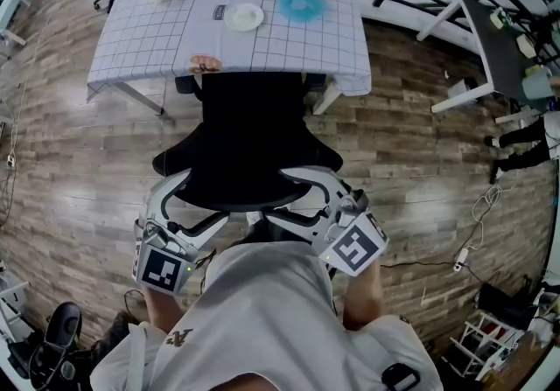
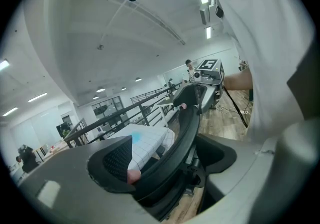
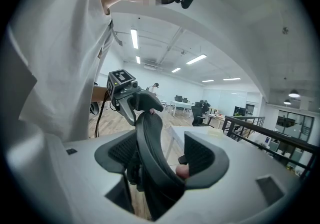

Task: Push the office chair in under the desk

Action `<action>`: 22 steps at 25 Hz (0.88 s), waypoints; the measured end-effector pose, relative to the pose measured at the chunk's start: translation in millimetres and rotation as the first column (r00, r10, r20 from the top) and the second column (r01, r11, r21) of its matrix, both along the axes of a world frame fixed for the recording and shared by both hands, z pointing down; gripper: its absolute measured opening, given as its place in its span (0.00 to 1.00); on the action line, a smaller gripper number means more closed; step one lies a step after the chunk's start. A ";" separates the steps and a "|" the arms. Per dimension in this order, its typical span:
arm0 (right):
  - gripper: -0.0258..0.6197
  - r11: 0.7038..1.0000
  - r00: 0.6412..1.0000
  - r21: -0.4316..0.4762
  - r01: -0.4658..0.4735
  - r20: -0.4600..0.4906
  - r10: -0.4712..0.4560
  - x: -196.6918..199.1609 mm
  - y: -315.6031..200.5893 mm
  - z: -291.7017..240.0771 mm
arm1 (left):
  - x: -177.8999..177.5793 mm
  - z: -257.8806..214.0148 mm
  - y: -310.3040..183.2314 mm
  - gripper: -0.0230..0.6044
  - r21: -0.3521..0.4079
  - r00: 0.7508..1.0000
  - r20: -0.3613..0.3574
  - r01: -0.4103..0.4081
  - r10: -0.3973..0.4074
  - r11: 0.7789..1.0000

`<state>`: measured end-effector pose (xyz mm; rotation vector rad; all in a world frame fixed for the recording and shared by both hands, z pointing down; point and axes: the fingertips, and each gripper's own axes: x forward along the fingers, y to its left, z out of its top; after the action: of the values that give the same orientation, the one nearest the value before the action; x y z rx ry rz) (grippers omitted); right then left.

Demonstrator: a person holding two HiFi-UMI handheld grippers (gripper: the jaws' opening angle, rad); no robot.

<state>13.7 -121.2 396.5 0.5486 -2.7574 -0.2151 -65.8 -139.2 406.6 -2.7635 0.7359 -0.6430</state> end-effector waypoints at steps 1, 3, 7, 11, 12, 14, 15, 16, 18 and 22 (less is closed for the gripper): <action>0.51 1.000 1.000 0.001 0.000 0.000 0.000 1.6 -1.9 0.1 | 1.9 0.4 -1.5 0.68 0.000 1.000 -0.002 -0.001 0.001 1.000; 0.51 1.000 1.000 0.004 0.002 0.003 -0.002 4.6 -6.3 -0.4 | 5.8 -0.6 -5.5 0.68 0.004 1.000 -0.013 -0.002 0.002 1.000; 0.51 1.000 1.000 0.009 0.017 0.008 -0.017 11.2 -15.9 -2.6 | 11.9 -4.0 -15.6 0.68 0.002 1.000 -0.007 0.016 -0.016 1.000; 0.51 1.000 1.000 0.016 0.026 0.014 -0.026 18.4 -22.2 -3.4 | 17.4 -5.8 -22.8 0.68 -0.003 0.999 0.011 0.036 -0.036 0.999; 0.51 0.999 0.999 0.017 0.028 0.015 -0.029 20.1 -23.8 -3.4 | 19.0 -5.8 -24.4 0.68 -0.004 0.999 0.010 0.039 -0.039 0.999; 0.51 0.999 0.999 0.018 0.035 0.018 -0.036 23.3 -27.3 -3.4 | 22.2 -5.7 -27.6 0.68 -0.004 0.999 0.008 0.043 -0.043 0.999; 0.51 0.999 0.999 0.018 0.038 0.019 -0.039 24.6 -29.2 -3.5 | 23.6 -5.6 -29.4 0.68 -0.004 0.999 0.007 0.045 -0.045 0.999; 0.51 0.999 0.999 0.020 0.040 0.020 -0.041 25.9 -31.2 -3.7 | 24.8 -5.7 -31.4 0.68 -0.005 0.999 0.008 0.047 -0.047 0.999; 0.51 0.999 0.999 0.023 0.043 0.020 -0.044 28.4 -35.7 -4.5 | 27.1 -6.6 -35.9 0.68 -0.005 0.999 0.006 0.052 -0.052 0.999; 0.51 0.999 0.999 0.027 0.046 0.015 -0.047 32.0 -44.7 -5.7 | 30.6 -8.5 -44.9 0.69 -0.003 0.998 0.000 0.059 -0.059 0.998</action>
<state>45.6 -165.9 390.9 0.4951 -2.7882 -0.2601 -35.2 -184.0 398.1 -2.7533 0.8203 -0.6561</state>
